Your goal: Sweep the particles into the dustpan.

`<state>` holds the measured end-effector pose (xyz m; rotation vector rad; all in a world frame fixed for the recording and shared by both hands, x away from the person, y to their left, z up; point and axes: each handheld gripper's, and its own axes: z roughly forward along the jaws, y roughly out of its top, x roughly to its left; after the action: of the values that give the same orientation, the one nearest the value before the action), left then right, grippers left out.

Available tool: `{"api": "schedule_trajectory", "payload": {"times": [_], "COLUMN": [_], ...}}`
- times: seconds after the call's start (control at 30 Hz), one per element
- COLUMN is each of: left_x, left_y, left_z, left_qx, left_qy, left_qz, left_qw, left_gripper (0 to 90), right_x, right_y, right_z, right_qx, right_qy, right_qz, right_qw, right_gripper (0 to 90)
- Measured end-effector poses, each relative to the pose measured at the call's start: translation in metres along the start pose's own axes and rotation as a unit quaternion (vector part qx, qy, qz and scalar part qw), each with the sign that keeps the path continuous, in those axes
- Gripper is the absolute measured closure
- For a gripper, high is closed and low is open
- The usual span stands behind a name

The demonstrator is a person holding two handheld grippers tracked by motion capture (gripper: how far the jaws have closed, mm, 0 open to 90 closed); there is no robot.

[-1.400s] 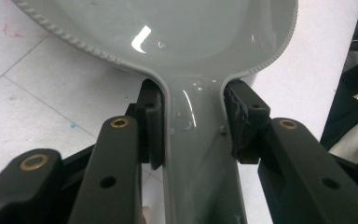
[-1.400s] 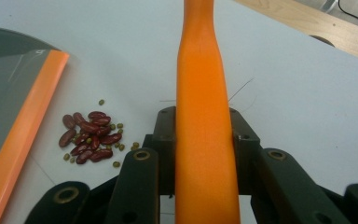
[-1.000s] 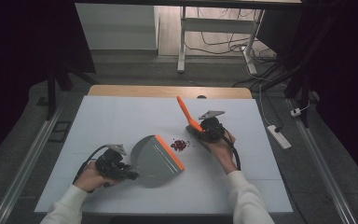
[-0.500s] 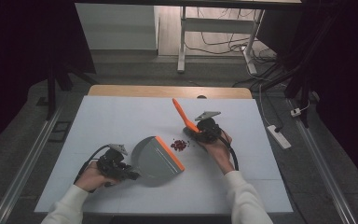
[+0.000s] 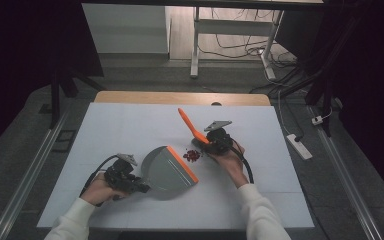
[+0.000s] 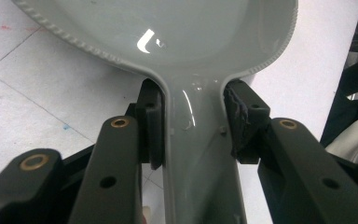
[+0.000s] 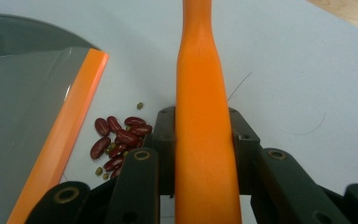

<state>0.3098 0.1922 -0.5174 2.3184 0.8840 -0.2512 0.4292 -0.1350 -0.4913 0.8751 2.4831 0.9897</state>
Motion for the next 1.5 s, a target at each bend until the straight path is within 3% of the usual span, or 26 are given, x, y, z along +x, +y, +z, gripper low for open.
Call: {"api": "schedule_trajectory", "payload": {"times": [0.07,0.23,0.7,1.5], "left_x": [0.0,0.0,0.001,0.001], "left_y": [0.0,0.0,0.0,0.001], "left_z": [0.001,0.001,0.002,0.003], "left_qx": [0.001,0.001,0.003,0.005], "left_qy": [-0.001,-0.002,-0.003,-0.005], "left_qz": [0.0,-0.001,-0.003,-0.005], "left_qw": [1.0,1.0,1.0,1.0], "left_gripper": [61.2,61.2,61.2,61.3], "right_x": [0.001,0.01,0.022,0.03], "right_y": [0.0,0.003,0.005,0.006], "right_z": [0.001,0.004,0.007,0.008], "right_qx": [-0.005,-0.003,-0.005,-0.008], "right_qy": [0.014,0.015,0.022,0.055], "right_qz": [0.002,-0.016,-0.032,-0.037], "right_qw": [0.9999,0.9998,0.9992,0.9977], "right_gripper": [70.1,70.1,70.0,69.8]}}
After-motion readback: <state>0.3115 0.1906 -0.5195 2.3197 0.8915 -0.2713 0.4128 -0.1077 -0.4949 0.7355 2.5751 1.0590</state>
